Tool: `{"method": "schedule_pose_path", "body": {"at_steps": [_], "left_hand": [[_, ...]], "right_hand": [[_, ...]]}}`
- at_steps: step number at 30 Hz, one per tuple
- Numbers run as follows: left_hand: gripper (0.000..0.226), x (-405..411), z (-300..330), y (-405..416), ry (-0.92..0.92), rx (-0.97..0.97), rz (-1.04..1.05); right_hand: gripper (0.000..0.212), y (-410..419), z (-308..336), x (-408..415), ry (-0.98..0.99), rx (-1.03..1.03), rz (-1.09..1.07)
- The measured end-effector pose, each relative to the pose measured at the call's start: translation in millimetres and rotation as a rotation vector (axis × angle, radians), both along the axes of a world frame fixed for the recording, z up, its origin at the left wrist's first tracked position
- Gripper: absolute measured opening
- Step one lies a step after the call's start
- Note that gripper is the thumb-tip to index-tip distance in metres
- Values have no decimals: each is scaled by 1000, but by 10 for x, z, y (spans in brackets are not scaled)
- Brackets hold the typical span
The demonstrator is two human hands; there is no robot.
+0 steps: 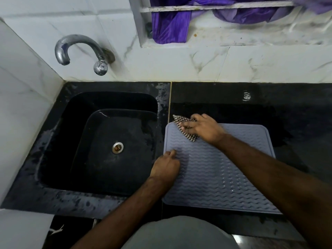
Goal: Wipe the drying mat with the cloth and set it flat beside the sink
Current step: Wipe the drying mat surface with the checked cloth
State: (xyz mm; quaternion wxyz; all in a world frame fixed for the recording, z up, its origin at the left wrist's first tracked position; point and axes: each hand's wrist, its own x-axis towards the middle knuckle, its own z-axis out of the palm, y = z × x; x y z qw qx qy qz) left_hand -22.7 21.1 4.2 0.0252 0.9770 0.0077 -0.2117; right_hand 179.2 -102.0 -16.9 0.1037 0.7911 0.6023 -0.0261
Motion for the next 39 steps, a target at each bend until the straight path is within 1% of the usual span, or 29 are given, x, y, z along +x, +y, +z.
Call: {"method": "schedule_pose_path", "body": {"at_steps": [1,2,4,6,7,9,13,15,16,18,20,21,23,24,26,28,29,30,32,34,35,36,39], "left_hand": [[38,4,-3,6,-2,-4,2],[38,9,-8,3,-3,-10,8],[38,12,-11,1,-12,-12,22],[37,37,3,-25,-17,1,18],[36,49,11,-37,-9,1,15],[34,68,22,-39,13,-9,21],[35,94,3,-39,66,-39,47],[46,102,0,-31,97,-104,101],[53,104,-4,-24,114,-140,130],[63,105,-12,-33,109,-179,158],[66,98,-22,-47,81,-182,151],[65,98,-28,-54,79,-182,148],[60,111,-34,-53,94,-190,157],[56,126,-35,-49,108,-192,163],[51,141,-36,-80,134,-180,177],[48,148,-49,-96,129,-163,193],[48,146,-49,-104,122,-160,196],[47,143,-53,-107,118,-154,195],[46,141,-67,-99,111,-135,178],[50,140,-80,-111,91,-126,154],[53,141,-84,-125,90,-121,146],[54,150,-84,-137,98,-111,141],[47,173,-59,-122,148,-95,147]], "right_hand": [[57,25,29,-15,-9,18,-9],[56,58,31,-76,-8,47,31],[53,74,-67,-326,6,100,159],[49,4,-192,-507,40,65,225],[52,-44,-222,-526,48,31,214],[61,-85,-177,-409,22,48,169],[58,-113,13,-58,-52,53,-69],[54,-125,98,-30,-70,96,-113],[54,-123,112,-92,-49,134,-87],[55,-151,26,-316,9,167,58],[49,-240,-126,-506,45,74,220],[49,-299,-171,-528,52,12,241],[58,-362,-171,-397,26,-36,203],[62,-352,-143,-296,5,-44,167],[63,-305,-66,-112,-38,-41,51],[63,-271,12,21,-58,-23,-62],[65,-261,44,44,-61,-9,-80],[66,-250,64,18,-64,13,-60],[67,-224,27,-164,-65,68,64],[60,-237,-107,-419,-57,76,191],[55,-264,-170,-498,-49,67,219],[55,-292,-214,-502,-41,52,212],[62,-304,-163,-298,-62,13,145]]}}
